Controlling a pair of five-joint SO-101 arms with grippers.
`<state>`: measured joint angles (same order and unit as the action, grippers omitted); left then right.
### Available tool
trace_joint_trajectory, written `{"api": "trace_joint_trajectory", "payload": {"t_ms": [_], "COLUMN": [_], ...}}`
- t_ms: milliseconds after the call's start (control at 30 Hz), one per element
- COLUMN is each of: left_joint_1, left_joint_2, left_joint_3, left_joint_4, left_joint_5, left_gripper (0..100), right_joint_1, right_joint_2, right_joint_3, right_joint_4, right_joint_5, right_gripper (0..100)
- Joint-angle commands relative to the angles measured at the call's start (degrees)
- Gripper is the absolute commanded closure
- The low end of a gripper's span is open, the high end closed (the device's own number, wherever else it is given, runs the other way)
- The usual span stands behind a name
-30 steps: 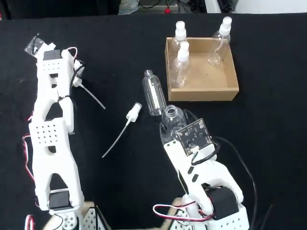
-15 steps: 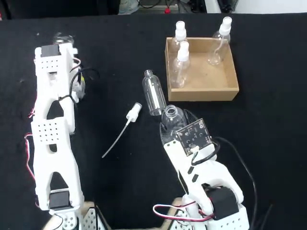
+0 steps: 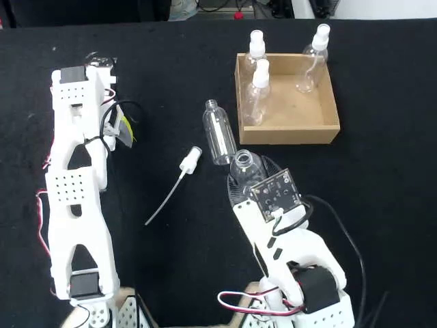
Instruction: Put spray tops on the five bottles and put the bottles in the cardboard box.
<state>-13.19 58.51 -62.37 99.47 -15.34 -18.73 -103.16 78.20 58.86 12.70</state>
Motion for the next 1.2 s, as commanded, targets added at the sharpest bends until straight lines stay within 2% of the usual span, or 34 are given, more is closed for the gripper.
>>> {"api": "trace_joint_trajectory", "payload": {"t_ms": [0, 267, 367, 500, 700, 767, 900, 1033, 1167], "left_joint_1": [0.57, 2.07, 1.63, 0.75, 1.98, 2.42, 2.07, 2.59, 7.43], "left_joint_2": [0.53, 3.25, 0.88, -7.21, -26.37, -33.49, -47.21, -60.57, -74.11], "left_joint_3": [-1.63, -1.71, -3.03, -0.22, 14.99, 20.7, 31.16, 41.63, 51.03], "left_joint_4": [-2.46, 0.7, 1.49, 1.49, 1.32, 1.23, -1.85, -5.71, -11.16], "left_joint_5": [-1.23, -1.32, -0.97, 0.09, 3.16, 3.25, 5.1, 9.23, 12.48], "left_gripper": [73, 97, 95, 95, 95, 95, 95, 95, 95], "right_joint_1": [-0.7, -0.7, -1.05, -7.03, -13.01, -15.21, -16.7, -16.79, -16.53], "right_joint_2": [-5.49, -5.49, -5.49, -5.49, -5.58, -5.58, -5.49, -5.49, -5.49], "right_joint_3": [-0.22, -0.22, -0.22, -0.13, 3.65, 4.62, 6.9, 13.32, 18.33], "right_joint_4": [-1.05, -1.05, -1.05, -0.18, -3.6, -5.27, -12.4, -22.42, -28.48], "right_joint_5": [0.35, 0.35, 0.35, 0.44, -0.18, -4.92, -14.24, -14.77, -14.77], "right_gripper": [87.1, 87.1, 87.1, 87.1, 87.1, 87.1, 87.1, 87.1, 87.1]}}
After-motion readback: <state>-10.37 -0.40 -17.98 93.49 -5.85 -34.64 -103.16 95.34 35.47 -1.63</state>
